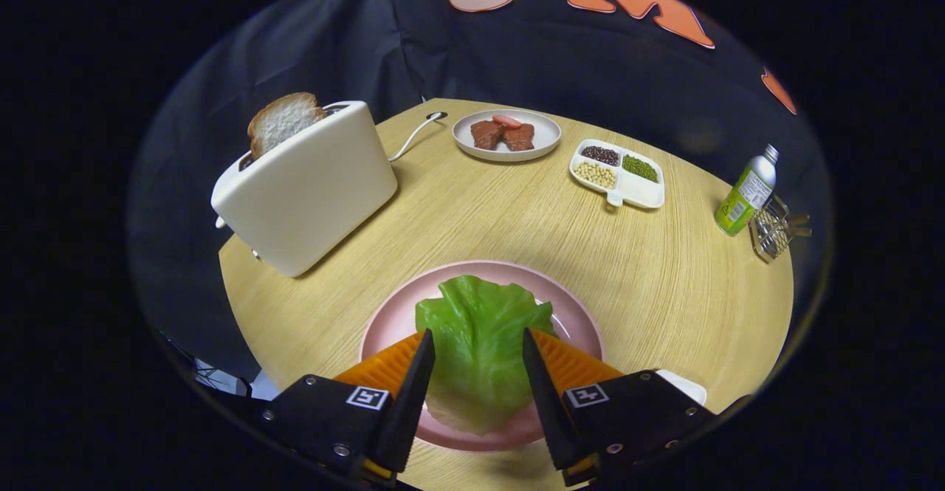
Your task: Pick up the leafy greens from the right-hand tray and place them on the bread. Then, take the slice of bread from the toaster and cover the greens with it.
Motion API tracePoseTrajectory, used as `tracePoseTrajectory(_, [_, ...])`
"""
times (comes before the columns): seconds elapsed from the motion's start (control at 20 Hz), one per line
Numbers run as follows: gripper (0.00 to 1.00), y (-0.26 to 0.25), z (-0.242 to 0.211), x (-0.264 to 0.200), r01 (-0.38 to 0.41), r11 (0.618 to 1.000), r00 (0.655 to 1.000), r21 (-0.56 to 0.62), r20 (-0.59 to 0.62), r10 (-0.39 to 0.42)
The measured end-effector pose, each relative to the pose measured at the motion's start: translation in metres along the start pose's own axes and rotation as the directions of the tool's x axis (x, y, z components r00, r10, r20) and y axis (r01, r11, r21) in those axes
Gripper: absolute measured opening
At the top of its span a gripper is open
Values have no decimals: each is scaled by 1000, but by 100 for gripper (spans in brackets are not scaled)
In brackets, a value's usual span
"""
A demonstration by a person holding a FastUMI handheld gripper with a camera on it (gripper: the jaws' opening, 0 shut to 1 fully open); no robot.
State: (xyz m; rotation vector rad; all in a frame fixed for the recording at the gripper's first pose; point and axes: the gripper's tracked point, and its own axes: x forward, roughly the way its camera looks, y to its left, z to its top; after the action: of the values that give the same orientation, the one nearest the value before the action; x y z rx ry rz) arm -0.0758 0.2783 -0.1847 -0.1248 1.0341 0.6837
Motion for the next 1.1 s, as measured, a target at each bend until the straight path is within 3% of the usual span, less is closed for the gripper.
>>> tracePoseTrajectory(0.15, [78,6,26,-4,9,999,999,-35,45,-7])
tracePoseTrajectory(0.4, [88,44,78,-11,-81,997,993,-16,89,82])
tracePoseTrajectory(0.85, [89,126,175,-28,-215,976,972,24,101,212])
tracePoseTrajectory(1.1, [89,174,208,-19,-274,959,961,69,50,271])
